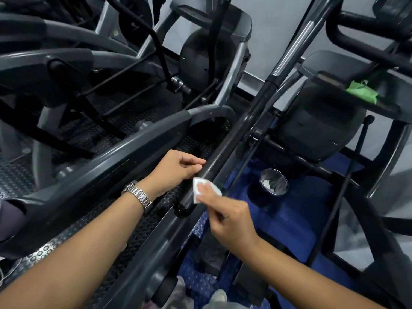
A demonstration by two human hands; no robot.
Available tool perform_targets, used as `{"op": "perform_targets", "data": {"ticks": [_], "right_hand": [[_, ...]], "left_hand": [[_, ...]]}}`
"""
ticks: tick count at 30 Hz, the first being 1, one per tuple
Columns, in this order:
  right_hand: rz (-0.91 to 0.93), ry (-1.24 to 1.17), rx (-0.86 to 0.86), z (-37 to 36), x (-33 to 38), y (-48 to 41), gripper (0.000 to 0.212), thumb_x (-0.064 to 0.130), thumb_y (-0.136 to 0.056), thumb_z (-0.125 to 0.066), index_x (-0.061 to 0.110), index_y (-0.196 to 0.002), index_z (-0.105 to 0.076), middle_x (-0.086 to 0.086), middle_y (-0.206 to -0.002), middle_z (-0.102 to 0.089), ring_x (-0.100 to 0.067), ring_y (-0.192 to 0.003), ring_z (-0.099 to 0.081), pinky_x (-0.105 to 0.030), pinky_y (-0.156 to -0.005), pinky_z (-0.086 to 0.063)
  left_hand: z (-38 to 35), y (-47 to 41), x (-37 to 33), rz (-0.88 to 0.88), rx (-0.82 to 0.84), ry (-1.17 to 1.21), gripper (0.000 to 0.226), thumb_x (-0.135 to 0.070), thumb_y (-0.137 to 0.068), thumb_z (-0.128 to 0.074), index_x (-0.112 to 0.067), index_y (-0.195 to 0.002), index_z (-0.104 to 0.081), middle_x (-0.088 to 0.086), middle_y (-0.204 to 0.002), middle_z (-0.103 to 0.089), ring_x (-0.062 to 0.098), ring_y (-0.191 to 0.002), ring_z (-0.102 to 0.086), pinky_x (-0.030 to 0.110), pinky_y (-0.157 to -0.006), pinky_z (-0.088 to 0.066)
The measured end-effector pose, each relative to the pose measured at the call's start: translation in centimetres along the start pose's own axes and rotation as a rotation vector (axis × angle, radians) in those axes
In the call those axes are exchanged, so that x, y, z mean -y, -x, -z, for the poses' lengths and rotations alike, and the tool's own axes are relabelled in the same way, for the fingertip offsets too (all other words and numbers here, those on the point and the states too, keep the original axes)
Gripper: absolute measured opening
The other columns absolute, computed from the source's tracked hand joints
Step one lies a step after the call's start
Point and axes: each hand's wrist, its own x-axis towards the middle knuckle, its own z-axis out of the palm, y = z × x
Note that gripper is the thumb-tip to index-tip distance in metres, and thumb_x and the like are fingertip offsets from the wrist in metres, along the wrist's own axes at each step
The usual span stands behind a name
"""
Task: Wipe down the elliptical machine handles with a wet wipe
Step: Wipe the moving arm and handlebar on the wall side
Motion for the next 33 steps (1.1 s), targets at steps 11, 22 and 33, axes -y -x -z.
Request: {"op": "perform_targets", "data": {"ticks": [11,22,33], "right_hand": [[0.043,-0.054,0.021,-0.2,0.5,1.0,0.028,-0.002,-0.079,-0.058,0.006,-0.103,-0.071,-0.005,-0.113,-0.067,-0.004,-0.103,-0.064,-0.018,-0.084,-0.054],[-0.078,-0.219,-0.058,-1.1,0.8,2.1,0.03,-0.01,-0.078,-0.063,0.003,-0.104,-0.071,-0.007,-0.115,-0.066,-0.006,-0.105,-0.064,-0.025,-0.085,-0.055],[-0.225,-0.288,-0.186,-1.1,1.1,1.1,0.029,-0.007,-0.08,-0.064,0.007,-0.105,-0.07,0.001,-0.114,-0.065,-0.006,-0.099,-0.066,-0.028,-0.08,-0.057]], "left_hand": [[0.0,-0.1,0.0,0.02,0.01,0.04,0.019,0.001,-0.087,-0.063,-0.007,-0.103,-0.07,0.021,-0.099,-0.07,0.014,-0.081,-0.061,0.013,-0.068,-0.052],[0.2,-0.4,-0.3,0.082,0.065,0.137,0.022,0.006,-0.087,-0.06,0.001,-0.107,-0.067,0.005,-0.084,-0.07,0.0,-0.066,-0.066,0.009,-0.061,-0.049],[0.5,-0.5,-0.2,0.095,0.083,0.147,0.021,0.004,-0.086,-0.061,-0.002,-0.105,-0.068,0.007,-0.088,-0.072,0.004,-0.074,-0.068,0.012,-0.064,-0.051]]}}
